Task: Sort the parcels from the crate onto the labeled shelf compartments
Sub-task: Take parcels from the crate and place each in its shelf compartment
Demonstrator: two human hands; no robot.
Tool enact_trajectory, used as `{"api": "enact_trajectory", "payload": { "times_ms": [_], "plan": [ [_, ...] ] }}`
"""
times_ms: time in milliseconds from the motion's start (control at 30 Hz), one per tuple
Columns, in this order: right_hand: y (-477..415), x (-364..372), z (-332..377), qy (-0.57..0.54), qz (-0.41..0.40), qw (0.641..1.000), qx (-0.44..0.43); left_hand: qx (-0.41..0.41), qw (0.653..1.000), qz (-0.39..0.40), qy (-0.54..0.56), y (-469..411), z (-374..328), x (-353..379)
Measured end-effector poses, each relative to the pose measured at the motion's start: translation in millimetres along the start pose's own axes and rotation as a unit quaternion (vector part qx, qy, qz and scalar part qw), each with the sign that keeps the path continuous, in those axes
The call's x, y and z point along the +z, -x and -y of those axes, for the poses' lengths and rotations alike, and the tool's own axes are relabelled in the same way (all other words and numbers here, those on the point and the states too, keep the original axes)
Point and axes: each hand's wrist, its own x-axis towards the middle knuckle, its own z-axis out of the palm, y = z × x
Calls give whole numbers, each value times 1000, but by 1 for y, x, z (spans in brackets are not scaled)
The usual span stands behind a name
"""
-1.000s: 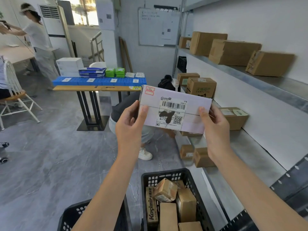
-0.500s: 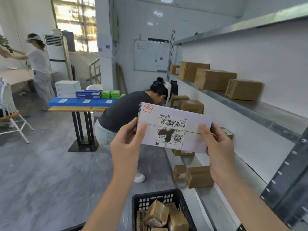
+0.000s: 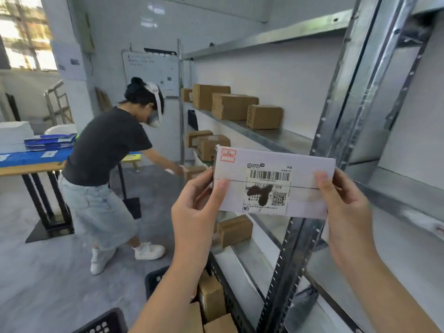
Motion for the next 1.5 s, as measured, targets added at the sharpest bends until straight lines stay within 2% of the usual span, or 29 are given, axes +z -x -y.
{"api": "enact_trajectory", "payload": {
  "times_ms": [333, 600, 867, 1200, 1500],
  "plan": [
    [61, -133, 63, 38, -125, 991, -30, -37, 992, 112, 45, 92, -17, 85],
    [97, -194, 103, 75, -201, 975, -54, -59, 978, 186, 68, 143, -31, 126],
    [134, -234, 142, 110, -295, 944, -102, -73, 948, 283, 126, 171, -51, 163],
    [150, -236, 165, 191, -357, 903, -143, -107, 906, 349, 213, 166, -50, 191],
    [194, -250, 144, 301, -436, 847, -47, -149, 849, 455, 221, 184, -24, 214]
  ]
}}
